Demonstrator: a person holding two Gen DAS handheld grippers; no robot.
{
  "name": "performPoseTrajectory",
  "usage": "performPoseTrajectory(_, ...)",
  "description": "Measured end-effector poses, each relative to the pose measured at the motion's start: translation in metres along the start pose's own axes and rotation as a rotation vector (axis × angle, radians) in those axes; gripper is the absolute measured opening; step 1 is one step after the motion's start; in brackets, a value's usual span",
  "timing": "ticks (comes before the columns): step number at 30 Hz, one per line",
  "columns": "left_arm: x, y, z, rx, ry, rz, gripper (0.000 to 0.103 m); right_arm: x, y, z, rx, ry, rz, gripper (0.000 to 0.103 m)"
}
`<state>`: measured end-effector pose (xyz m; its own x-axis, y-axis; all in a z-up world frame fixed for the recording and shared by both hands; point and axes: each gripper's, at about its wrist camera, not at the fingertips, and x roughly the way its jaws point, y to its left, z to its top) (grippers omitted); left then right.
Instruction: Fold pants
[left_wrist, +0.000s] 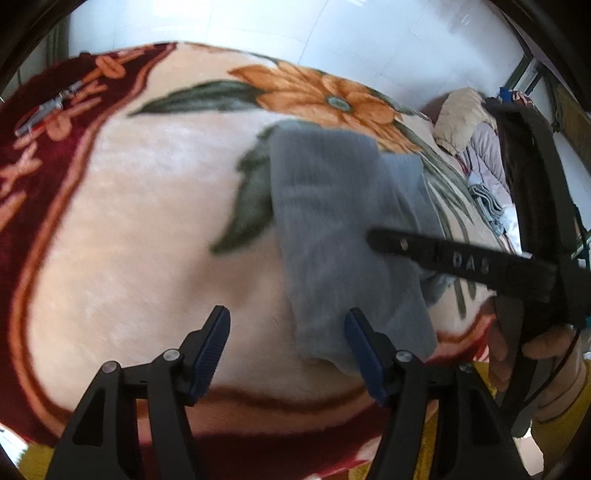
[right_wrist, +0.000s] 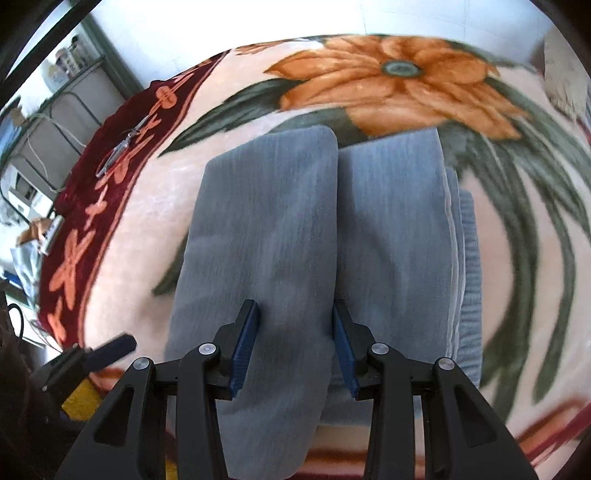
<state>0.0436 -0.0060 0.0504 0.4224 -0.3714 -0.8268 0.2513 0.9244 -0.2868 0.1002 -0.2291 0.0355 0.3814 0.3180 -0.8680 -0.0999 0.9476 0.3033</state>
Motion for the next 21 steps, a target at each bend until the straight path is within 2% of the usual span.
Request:
performPoseTrajectory(3, -0.007, 0.007, 0.004, -0.016, -0.022, 0.004, 0.068, 0.002, -0.002, 0.005, 0.014, 0.009, 0.024, 0.042)
performPoseTrajectory(4, -0.007, 0.009, 0.005, -0.020, -0.021, 0.004, 0.068, 0.002, -0.001, 0.006, 0.014, 0.007, 0.022, 0.037)
performPoseTrajectory(5, -0.007, 0.010, 0.007, -0.026, -0.018, 0.005, 0.068, 0.002, 0.000, 0.007, 0.015, 0.002, 0.017, 0.025)
performPoseTrajectory(8, -0.009, 0.015, 0.010, -0.041, -0.018, 0.018, 0.068, -0.007, 0.007, 0.007, 0.008, -0.023, 0.022, 0.012)
performPoseTrajectory(13, -0.013, 0.016, 0.012, -0.049, -0.031, 0.023, 0.068, -0.042, 0.033, 0.012, -0.089, -0.118, 0.069, 0.010)
performPoseTrajectory(16, -0.012, 0.012, 0.014, -0.050, -0.029, 0.025, 0.068, -0.066, 0.044, 0.015, -0.155, -0.168, 0.062, 0.010)
performPoseTrajectory(21, -0.017, -0.003, 0.020, -0.024, -0.039, 0.012, 0.068, -0.101, 0.031, 0.016, -0.160, -0.237, 0.044, 0.009)
